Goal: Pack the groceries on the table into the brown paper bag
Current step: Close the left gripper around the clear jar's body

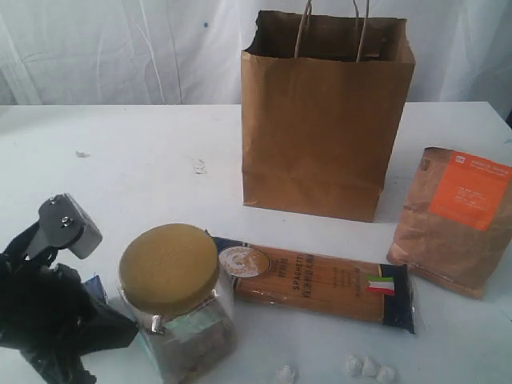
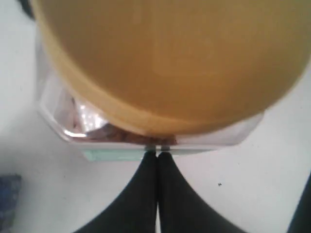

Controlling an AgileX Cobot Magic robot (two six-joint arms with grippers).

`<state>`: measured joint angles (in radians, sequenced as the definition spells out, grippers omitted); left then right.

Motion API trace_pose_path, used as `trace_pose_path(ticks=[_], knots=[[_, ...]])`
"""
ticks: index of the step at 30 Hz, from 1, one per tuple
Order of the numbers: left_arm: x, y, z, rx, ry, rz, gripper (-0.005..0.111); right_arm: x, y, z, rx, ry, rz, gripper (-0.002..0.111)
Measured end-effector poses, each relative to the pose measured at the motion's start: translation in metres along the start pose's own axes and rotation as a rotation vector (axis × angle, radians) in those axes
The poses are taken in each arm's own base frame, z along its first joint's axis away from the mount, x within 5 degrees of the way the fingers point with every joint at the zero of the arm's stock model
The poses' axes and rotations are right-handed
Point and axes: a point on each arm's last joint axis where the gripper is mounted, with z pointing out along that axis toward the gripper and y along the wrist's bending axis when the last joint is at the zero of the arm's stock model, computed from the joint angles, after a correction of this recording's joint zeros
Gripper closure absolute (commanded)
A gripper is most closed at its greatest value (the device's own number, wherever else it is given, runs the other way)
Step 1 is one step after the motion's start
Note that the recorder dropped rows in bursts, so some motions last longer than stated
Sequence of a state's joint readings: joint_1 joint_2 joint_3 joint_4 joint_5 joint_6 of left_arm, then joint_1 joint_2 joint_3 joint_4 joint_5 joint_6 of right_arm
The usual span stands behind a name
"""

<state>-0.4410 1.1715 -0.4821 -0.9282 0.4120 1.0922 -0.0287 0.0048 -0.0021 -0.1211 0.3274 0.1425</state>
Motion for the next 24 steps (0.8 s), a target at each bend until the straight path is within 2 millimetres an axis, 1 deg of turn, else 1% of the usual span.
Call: trace_pose_path(ticks=[2,4,6,12,14,16,18,20,22,23,24], knots=[[-0.008,0.004,0.0,-0.031,-0.032,0.091,0.107,0.0,0.0,0.0,0.0,0.0,0.0,0.108],[-0.012,0.012,0.0,-0.101,-0.049,0.129,0.107,0.0,0.0,0.0,0.0,0.0,0.0,0.108],[-0.013,0.016,-0.001,-0.143,-0.04,0.176,0.107,0.0,0.0,0.0,0.0,0.0,0.0,0.108],[-0.008,0.016,-0.002,-0.146,0.026,0.3,0.107,0.0,0.0,0.0,0.0,0.0,0.0,0.108],[-0.005,0.015,-0.002,-0.135,0.04,0.307,0.102,0.0,0.0,0.0,0.0,0.0,0.0,0.108],[0.002,0.013,0.0,-0.121,0.065,0.309,0.088,0.0,0.0,0.0,0.0,0.0,0.0,0.108],[0.015,0.01,0.003,-0.09,0.111,0.316,0.068,0.0,0.0,0.0,0.0,0.0,0.0,0.108],[0.028,0.007,0.006,-0.066,0.154,0.314,0.037,0.0,0.0,0.0,0.0,0.0,0.0,0.108],[0.037,0.005,0.008,-0.054,0.178,0.304,0.009,0.0,0.0,0.0,0.0,0.0,0.0,0.108],[0.039,0.005,0.009,-0.053,0.181,0.3,0.002,0.0,0.0,0.0,0.0,0.0,0.0,0.108],[0.038,0.006,0.009,-0.072,0.164,0.281,0.002,0.0,0.0,0.0,0.0,0.0,0.0,0.108]])
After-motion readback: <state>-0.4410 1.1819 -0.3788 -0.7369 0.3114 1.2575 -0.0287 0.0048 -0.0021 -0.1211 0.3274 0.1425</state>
